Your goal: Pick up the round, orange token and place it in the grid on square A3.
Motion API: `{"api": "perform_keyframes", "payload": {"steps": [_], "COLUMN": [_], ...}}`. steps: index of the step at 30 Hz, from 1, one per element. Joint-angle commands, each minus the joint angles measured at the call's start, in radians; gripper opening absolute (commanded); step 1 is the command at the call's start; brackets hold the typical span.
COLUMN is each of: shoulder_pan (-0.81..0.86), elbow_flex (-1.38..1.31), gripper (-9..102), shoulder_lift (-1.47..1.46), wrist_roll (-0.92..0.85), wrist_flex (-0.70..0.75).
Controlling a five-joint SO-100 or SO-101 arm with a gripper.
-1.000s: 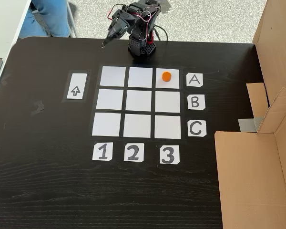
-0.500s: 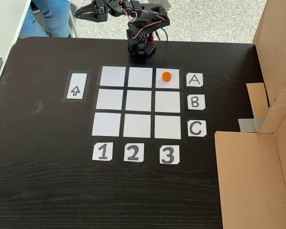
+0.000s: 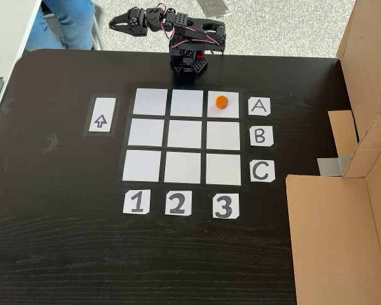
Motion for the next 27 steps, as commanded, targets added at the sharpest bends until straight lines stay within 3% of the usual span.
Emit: {"api": "perform_keyframes", "payload": {"steps": [1, 18, 27], "shoulder_pan": [0.034, 0.058, 0.067], "elbow_flex": [0.048, 0.089, 0.089], "gripper": [-1, -1, 0], "shoulder_lift": [0.043, 0.137, 0.143], "wrist_roll": [0.003, -0.018, -0.015], "wrist_flex": [0.012, 0.227, 0.235]}}
